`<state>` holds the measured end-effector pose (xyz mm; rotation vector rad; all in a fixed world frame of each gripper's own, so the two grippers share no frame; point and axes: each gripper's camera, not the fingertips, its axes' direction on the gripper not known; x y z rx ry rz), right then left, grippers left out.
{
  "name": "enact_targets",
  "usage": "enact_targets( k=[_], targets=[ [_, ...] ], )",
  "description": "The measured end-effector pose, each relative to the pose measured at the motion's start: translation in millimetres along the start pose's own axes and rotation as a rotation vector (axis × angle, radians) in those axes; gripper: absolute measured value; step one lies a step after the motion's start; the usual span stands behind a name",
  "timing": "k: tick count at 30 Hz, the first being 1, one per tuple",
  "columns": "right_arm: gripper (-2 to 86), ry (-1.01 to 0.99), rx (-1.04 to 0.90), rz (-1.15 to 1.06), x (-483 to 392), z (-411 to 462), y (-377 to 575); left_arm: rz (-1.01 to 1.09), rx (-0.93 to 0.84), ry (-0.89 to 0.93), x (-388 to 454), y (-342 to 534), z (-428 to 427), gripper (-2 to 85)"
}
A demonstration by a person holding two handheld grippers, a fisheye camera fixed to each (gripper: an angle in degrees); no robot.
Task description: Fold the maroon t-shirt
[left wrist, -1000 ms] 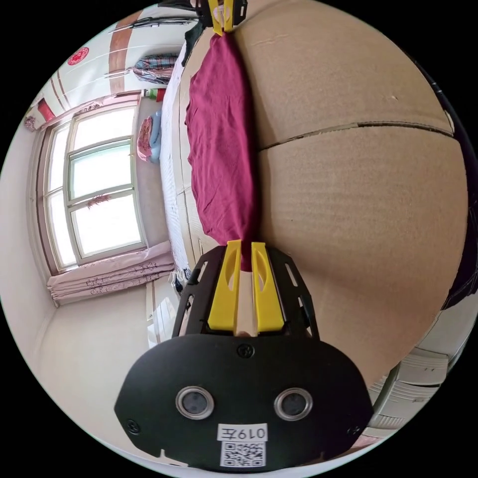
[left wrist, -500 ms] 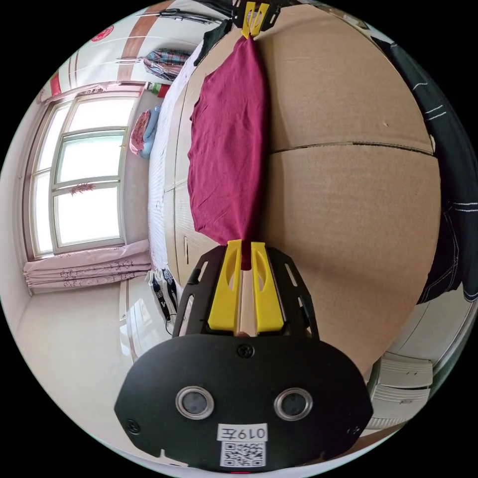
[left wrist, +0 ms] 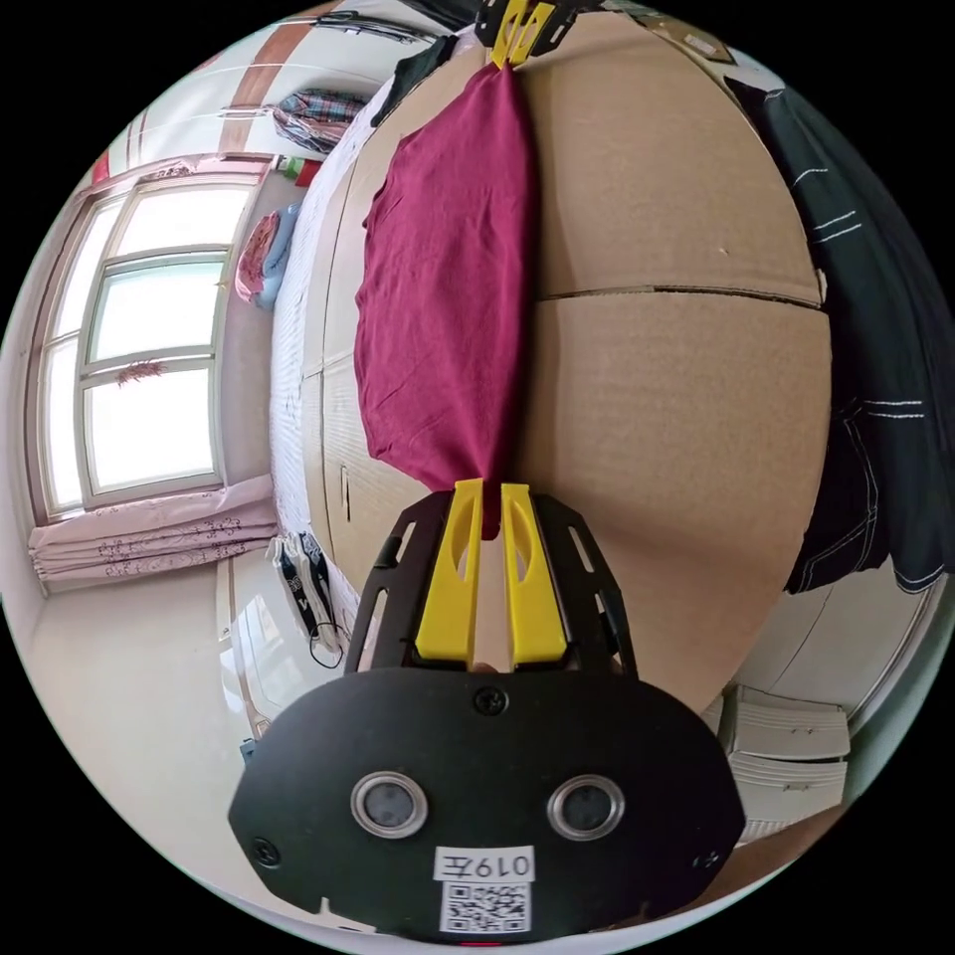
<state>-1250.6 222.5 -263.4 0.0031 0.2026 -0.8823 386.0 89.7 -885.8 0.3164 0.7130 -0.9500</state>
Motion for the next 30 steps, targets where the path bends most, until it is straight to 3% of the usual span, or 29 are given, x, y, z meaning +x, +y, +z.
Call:
enact_targets(
  k=[7, 13, 16, 20, 24, 29, 30],
  targets=[
    [2.3, 0.14, 0.006, -0.068, -7.2, 13.1, 9.9, -0.01, -0.006, -0.059, -40.5, 9.4, -16.7, 0.8],
    [8.3, 0.102, -0.006, -0.021, 25.5, 15.1, 38.9, -0.091, 0.016, 0.018, -104.3, 41.7, -44.9, 0.6],
    [6.2, 0.043, 0.029, 0.133, 62.2, 15.5, 63.0, -0.212, 0.046, 0.054, -153.7, 69.7, -59.1, 0.6],
    [0.1, -0.055, 0.14, 0.477, 139.2, 31.9, 81.2, -0.592, 0.192, 0.027, -256.0, 96.7, -70.7, 0.7],
    [-0.8, -0.076, 0.136, 0.731, 200.8, 70.5, 70.7, -0.804, 0.321, 0.242, -343.8, 88.5, -38.5, 0.8],
    [-1.0, -0.231, 0.121, 0.885, 260.9, 117.0, 76.9, -0.836, 0.072, 0.366, -407.7, 82.3, 15.2, 1.0],
    [-1.0, -0.252, 0.126, 0.885, 266.2, 122.0, 80.7, -0.862, 0.087, 0.389, -424.0, 92.0, 17.1, 1.1]
  ],
)
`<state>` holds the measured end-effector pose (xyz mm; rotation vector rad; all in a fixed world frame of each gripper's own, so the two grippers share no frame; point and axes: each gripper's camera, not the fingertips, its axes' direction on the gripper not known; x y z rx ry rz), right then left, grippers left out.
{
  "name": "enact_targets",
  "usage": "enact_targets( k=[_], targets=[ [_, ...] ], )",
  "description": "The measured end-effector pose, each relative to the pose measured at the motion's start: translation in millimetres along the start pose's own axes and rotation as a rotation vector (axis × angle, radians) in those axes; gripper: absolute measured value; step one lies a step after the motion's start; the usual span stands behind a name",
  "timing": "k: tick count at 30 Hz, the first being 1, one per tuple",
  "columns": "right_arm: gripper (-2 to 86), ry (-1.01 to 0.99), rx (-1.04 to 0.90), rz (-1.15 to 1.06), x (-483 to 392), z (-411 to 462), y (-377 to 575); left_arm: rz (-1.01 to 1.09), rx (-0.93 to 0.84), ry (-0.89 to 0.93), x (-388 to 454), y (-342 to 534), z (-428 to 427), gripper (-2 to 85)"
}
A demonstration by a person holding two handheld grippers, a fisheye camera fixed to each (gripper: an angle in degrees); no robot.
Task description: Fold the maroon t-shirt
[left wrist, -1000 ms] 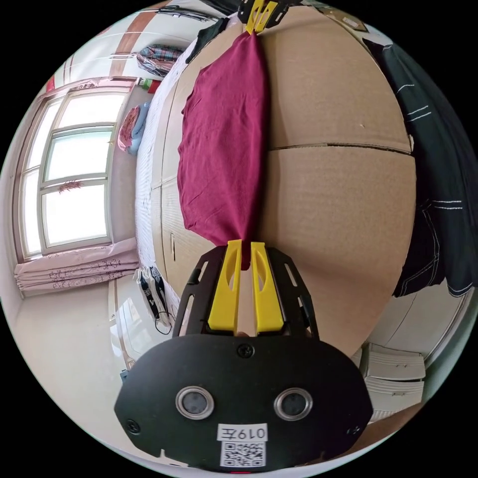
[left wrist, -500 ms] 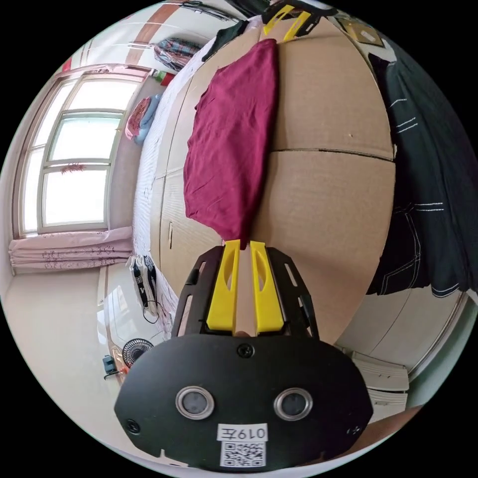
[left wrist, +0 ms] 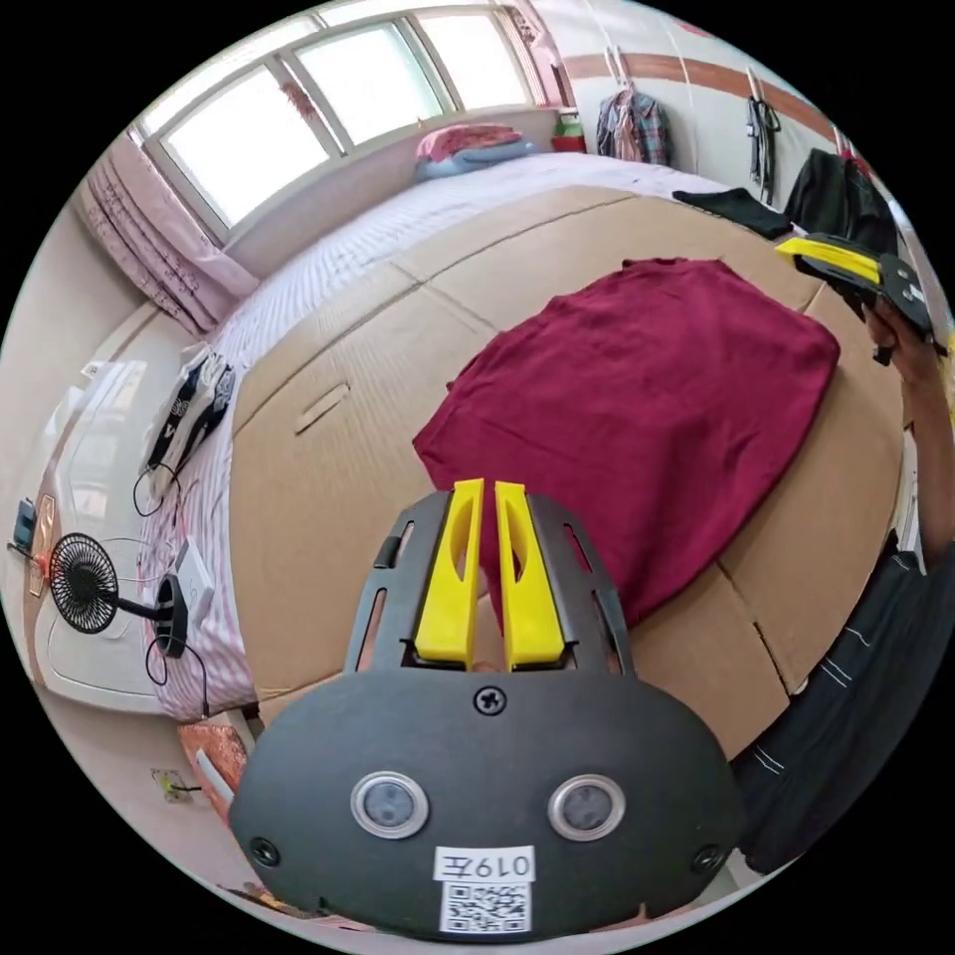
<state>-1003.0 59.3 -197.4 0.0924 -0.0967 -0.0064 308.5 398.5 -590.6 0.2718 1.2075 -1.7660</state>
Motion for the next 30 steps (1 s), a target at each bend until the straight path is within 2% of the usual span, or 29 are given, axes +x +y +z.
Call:
enact_targets(
  k=[4, 6, 9, 11, 15, 17, 20, 22, 25, 30],
  targets=[
    [-1.0, -0.177, -0.03, -0.046, 64.8, 25.8, -20.1, -0.19, 0.176, 0.11, -77.6, -11.7, -39.2, 1.2],
    [-1.0, -0.266, 0.002, -0.014, 103.7, 39.4, -37.2, -0.359, 0.257, 0.221, -139.4, -21.5, -48.8, 1.1],
    [-1.0, -0.364, 0.054, 0.067, 176.4, 67.2, -74.9, -0.44, 0.309, 0.315, -193.1, -41.4, -49.1, 1.0],
    [-1.0, -0.471, 0.042, 0.083, 226.5, 95.8, -102.4, -0.419, 0.33, 0.313, -210.3, -58.0, -53.4, 0.9],
    [-0.9, -0.702, -0.02, 0.115, 277.4, 152.6, -116.8, -0.408, 0.263, 0.261, -252.4, -94.7, -62.7, 0.8],
    [-0.7, -0.857, -0.039, 0.197, 307.3, 191.4, -109.6, -0.44, 0.284, 0.336, -278.6, -100.8, -66.4, 0.8],
    [0.0, -0.908, -0.017, 0.327, 343.3, 223.8, -99.7, -0.49, 0.357, 0.541, -322.0, -105.2, -66.4, 0.9],
    [1.9, -0.949, -0.022, 0.321, 359.3, 234.3, -106.1, -0.513, 0.337, 0.549, -339.2, -111.9, -66.0, 1.1],
    [9.5, -0.967, -0.101, 0.279, 374.6, 258.1, -125.0, -0.533, 0.303, 0.585, -361.3, -127.9, -64.9, 1.3],
    [9.7, -1.072, -0.17, 0.292, 403.5, 292.5, -147.3, -0.508, 0.247, 0.615, -393.2, -170.5, -78.5, 1.6]
  ],
)
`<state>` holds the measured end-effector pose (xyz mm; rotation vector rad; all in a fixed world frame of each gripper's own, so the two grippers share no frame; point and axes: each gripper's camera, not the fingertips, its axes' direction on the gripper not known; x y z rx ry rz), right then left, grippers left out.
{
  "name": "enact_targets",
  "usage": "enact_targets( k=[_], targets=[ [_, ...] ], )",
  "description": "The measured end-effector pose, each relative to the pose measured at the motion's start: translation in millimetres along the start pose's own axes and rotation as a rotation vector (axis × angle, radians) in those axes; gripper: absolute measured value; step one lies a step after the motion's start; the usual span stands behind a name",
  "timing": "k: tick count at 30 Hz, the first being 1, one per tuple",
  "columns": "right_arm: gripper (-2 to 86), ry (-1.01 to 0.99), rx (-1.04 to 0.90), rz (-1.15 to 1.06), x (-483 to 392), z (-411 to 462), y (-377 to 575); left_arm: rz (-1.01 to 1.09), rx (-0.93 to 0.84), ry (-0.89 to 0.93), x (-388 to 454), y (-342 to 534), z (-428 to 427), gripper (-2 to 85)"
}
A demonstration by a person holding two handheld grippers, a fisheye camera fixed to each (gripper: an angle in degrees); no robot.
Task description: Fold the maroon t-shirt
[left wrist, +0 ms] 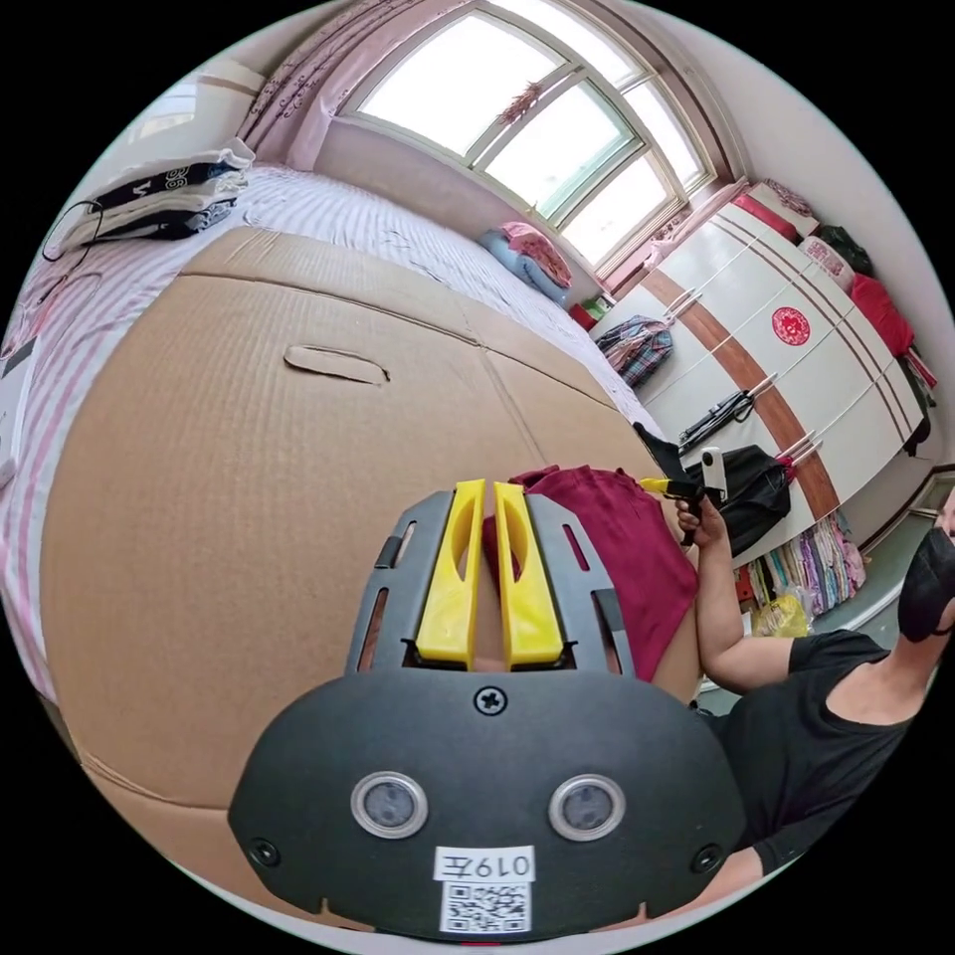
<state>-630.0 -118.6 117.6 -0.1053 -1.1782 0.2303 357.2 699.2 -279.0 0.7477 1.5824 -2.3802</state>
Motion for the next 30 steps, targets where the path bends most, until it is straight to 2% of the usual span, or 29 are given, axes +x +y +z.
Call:
enact_targets(
  k=[7, 12, 17, 20, 23, 30],
  targets=[
    [7.7, 0.001, -0.017, 0.006, 18.3, -10.4, -41.6, 0.083, -0.117, 0.001, 18.1, -87.0, 5.8, 1.5],
    [6.6, 0.052, -0.038, -0.002, 20.2, -11.6, -68.0, 0.222, -0.252, 0.001, 52.2, -153.0, 34.4, 1.6],
    [6.2, 0.054, -0.095, 0.002, 26.1, -11.2, -99.9, 0.293, -0.36, 0.017, 71.0, -186.8, 55.2, 1.6],
    [5.7, 0.038, -0.134, -0.006, 31.6, -7.9, -119.2, 0.309, -0.385, 0.084, 77.7, -199.3, 60.3, 1.3],
    [4.8, 0.018, -0.15, -0.018, 34.2, -3.2, -133.7, 0.315, -0.417, 0.069, 85.0, -208.1, 68.6, 0.9],
    [4.9, 0.02, -0.156, -0.034, 32.0, 0.1, -153.3, 0.28, -0.358, 0.11, 91.8, -233.7, 59.0, 0.8]
  ],
)
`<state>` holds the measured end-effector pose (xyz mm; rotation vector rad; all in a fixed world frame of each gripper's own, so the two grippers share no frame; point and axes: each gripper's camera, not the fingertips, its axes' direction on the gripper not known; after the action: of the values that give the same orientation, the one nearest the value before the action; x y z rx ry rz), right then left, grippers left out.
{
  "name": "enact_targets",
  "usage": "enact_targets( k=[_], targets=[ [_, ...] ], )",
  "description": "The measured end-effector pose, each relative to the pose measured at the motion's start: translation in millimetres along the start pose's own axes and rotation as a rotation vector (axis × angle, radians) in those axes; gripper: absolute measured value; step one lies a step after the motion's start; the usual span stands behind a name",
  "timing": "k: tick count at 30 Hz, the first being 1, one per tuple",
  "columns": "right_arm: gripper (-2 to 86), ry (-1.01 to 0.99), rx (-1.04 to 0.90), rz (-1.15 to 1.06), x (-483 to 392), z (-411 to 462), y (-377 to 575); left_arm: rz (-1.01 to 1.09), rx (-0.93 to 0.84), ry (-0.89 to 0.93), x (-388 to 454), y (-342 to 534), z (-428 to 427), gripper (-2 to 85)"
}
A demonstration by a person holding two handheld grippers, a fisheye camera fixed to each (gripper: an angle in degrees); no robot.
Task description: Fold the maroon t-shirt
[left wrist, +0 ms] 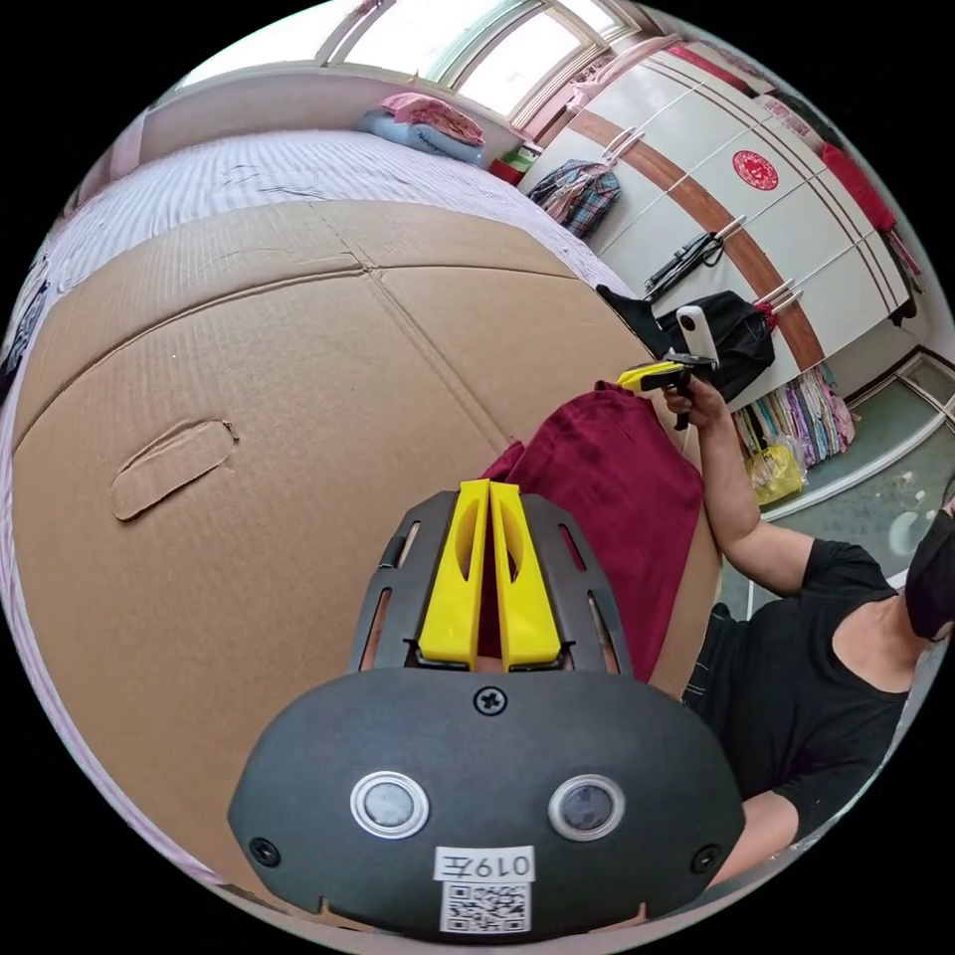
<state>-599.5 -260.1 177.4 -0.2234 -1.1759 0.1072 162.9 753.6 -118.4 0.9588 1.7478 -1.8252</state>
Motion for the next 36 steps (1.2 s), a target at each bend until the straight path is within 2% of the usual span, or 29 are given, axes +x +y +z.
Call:
enact_targets(
  k=[9, 16, 24, 36],
  targets=[
    [4.7, 0.032, -0.04, -0.037, -13.2, 10.2, -27.2, 0.109, -0.072, -0.068, 27.0, -26.3, 14.6, 1.2],
    [1.5, 0.06, -0.032, -0.043, -22.0, 17.4, -35.3, 0.125, -0.036, -0.07, 35.8, -30.0, 10.7, 1.2],
    [0.0, 0.079, -0.057, -0.055, -35.3, 29.7, -44.6, 0.164, -0.093, -0.105, 53.0, -37.6, 24.5, 1.1],
    [-0.6, 0.092, -0.02, -0.041, -41.5, 37.2, -35.0, 0.124, -0.057, -0.128, 58.2, -19.7, 24.6, 0.6]
  ],
)
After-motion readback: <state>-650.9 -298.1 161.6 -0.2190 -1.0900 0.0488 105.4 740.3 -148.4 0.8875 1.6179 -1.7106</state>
